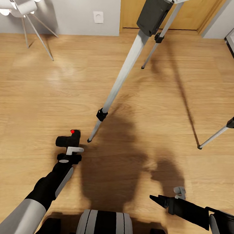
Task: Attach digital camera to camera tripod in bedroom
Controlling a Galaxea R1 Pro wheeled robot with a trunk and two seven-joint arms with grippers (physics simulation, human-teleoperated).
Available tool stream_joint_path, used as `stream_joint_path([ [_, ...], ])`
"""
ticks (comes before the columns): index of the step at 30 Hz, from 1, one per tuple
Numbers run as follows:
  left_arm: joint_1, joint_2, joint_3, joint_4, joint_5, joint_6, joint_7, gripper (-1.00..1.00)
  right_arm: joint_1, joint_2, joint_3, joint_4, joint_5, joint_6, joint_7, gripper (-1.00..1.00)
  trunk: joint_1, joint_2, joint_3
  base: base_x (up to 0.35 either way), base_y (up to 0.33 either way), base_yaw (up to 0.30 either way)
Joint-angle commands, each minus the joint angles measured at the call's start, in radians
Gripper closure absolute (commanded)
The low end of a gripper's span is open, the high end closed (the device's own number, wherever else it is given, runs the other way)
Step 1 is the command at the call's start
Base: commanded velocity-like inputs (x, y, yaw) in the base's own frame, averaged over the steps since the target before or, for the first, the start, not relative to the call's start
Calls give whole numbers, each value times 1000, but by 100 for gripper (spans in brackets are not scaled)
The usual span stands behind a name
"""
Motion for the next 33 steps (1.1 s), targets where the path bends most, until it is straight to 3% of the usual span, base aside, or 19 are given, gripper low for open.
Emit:
stream_joint_path([
  [1,0,0,-2,-1,8,4,8,-100,0,0,-1,0,-2,5,2,-100,0,0,0,0,0,0],
  [33,0,-2,-2,-2,9,1,9,-100,0,-1,-1,0,-2,7,3,-100,0,0,0,35,0,0],
])
